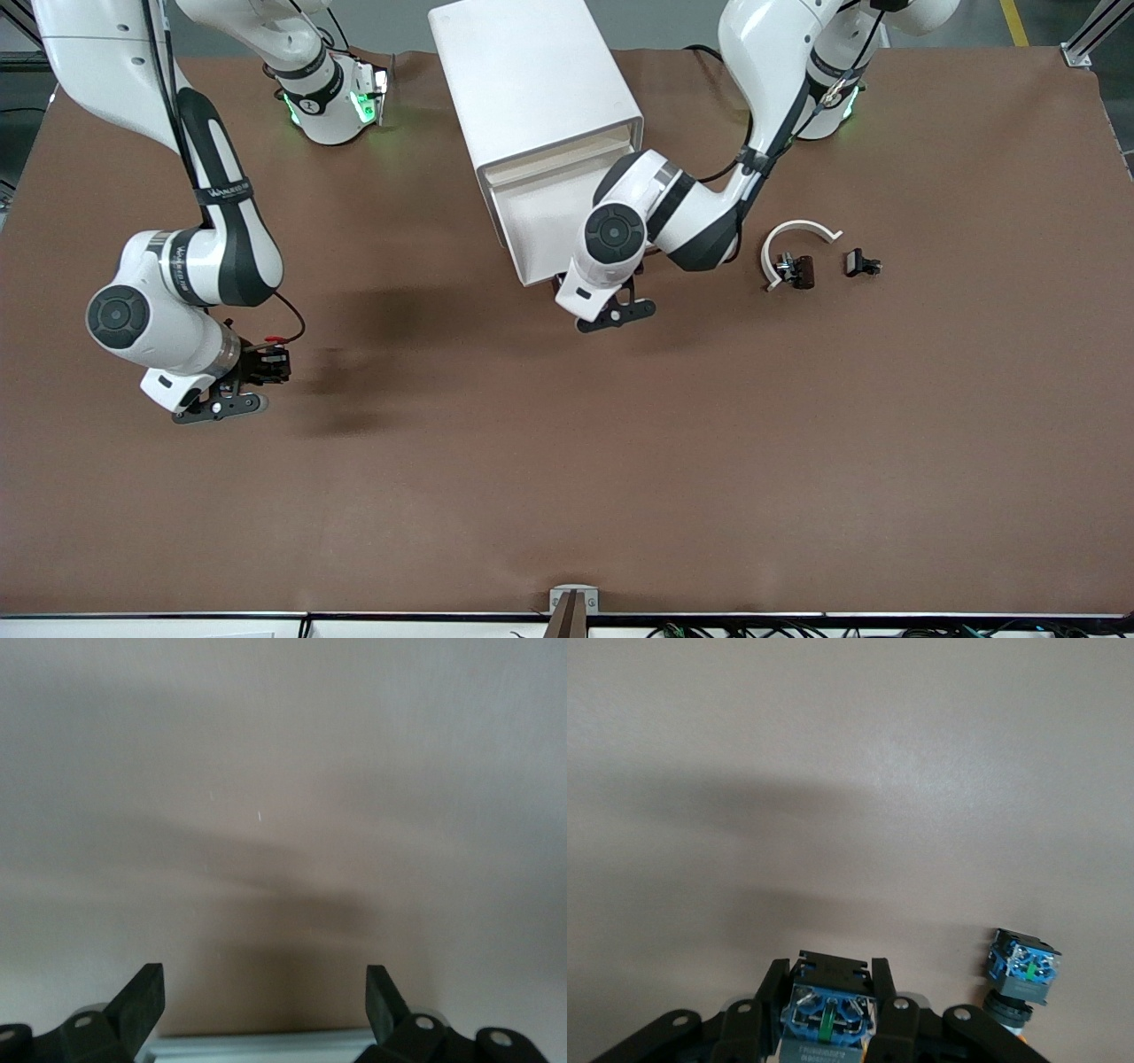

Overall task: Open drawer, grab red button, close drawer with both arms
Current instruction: 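Push the drawer into the cabinet with the left gripper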

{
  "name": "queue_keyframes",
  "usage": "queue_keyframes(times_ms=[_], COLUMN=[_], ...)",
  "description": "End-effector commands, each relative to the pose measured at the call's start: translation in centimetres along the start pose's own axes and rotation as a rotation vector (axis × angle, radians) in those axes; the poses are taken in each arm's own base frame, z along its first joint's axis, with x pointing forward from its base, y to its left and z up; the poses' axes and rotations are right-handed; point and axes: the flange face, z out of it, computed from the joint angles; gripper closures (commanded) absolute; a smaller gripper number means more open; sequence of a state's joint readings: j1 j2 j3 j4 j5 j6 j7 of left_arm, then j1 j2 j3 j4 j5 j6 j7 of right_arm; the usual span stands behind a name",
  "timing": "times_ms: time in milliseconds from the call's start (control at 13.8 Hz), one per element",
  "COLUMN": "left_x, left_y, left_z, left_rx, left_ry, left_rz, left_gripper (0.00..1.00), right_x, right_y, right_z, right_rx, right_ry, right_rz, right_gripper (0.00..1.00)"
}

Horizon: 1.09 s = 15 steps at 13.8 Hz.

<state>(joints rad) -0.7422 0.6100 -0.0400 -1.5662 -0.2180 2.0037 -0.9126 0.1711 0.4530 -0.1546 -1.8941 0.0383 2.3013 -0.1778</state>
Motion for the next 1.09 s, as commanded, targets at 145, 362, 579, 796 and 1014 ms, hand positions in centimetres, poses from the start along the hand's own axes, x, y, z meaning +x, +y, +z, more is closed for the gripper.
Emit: queue_keyframes(times_ms=[145, 362, 579, 796, 1014], left_x=[-6.4, -9.2, -12.8, -14.8, -13.6], left_y=[0.5, 1.7, 2.7, 3.2, 3.0], left_z=[0.9, 1.6, 2.8, 3.2, 2.9], left_rx=[0.031, 0.047, 0.094, 0.113, 0.105], left_ry=[-0.059, -0.084, -0.092, -0.094, -0.092], left_rz=[-0.035, -0.081, -0.103, -0.122, -0.137], left_gripper=[0.0, 0.0, 0.0, 0.0, 0.0], right_x=[-0.8, -1.1, -1.3, -1.5, -1.5], right_y=[1.2, 2.1, 2.3, 2.5, 2.6], right_z=[4.4, 6.4, 7.5, 8.0, 8.0], right_rx=[-0.011, -0.013, -0.013, -0.012, -0.012], right_ry=[0.006, -0.008, -0.02, -0.023, -0.023], right_rz=[0.015, 0.03, 0.032, 0.037, 0.039], right_gripper=[0.88, 0.88, 0.86, 0.85, 0.77])
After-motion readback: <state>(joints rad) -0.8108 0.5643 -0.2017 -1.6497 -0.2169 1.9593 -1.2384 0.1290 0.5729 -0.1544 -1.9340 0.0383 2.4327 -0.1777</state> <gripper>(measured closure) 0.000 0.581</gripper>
